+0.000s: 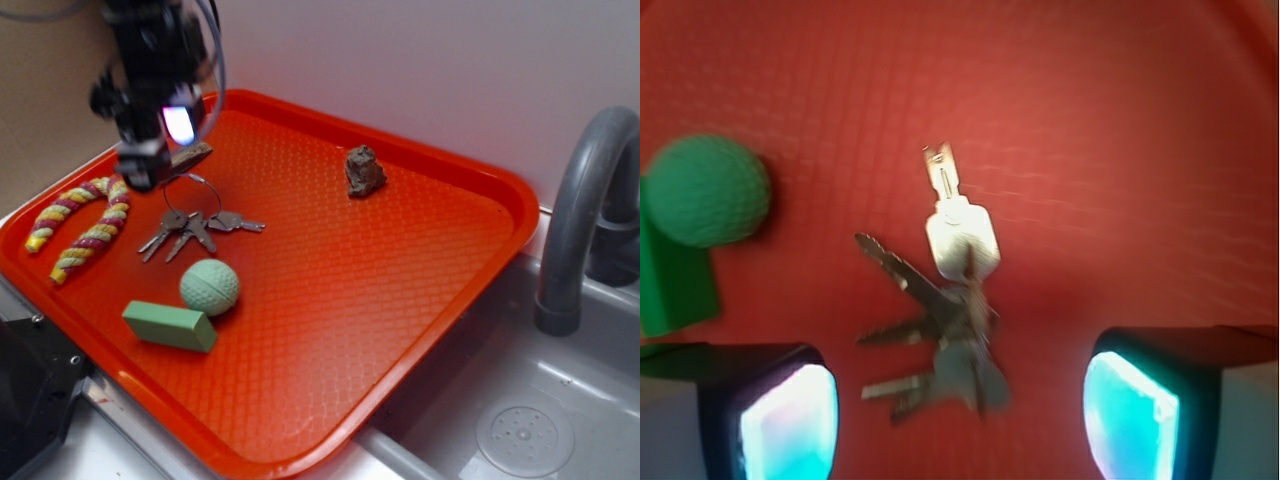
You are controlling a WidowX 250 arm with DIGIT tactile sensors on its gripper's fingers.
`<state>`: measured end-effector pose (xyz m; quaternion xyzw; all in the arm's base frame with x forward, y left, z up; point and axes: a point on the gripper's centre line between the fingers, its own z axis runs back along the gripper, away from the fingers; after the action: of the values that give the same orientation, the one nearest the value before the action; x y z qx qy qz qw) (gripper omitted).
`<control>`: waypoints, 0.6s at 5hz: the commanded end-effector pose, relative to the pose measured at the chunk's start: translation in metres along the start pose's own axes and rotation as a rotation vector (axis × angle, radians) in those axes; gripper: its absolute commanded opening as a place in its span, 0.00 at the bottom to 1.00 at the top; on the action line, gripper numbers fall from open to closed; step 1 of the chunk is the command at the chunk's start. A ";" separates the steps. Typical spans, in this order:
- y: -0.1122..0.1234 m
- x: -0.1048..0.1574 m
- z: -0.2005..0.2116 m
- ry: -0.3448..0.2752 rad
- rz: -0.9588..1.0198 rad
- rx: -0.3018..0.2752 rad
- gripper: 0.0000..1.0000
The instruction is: Grab the silver keys.
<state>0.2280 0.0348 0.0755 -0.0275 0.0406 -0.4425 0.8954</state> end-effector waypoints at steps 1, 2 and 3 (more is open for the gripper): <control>0.013 0.034 -0.032 0.003 0.022 0.053 1.00; 0.013 0.040 -0.034 0.031 0.066 0.074 0.00; 0.008 0.040 -0.032 0.051 0.055 0.060 0.00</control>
<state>0.2415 0.0222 0.0318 -0.0024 0.0737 -0.4076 0.9102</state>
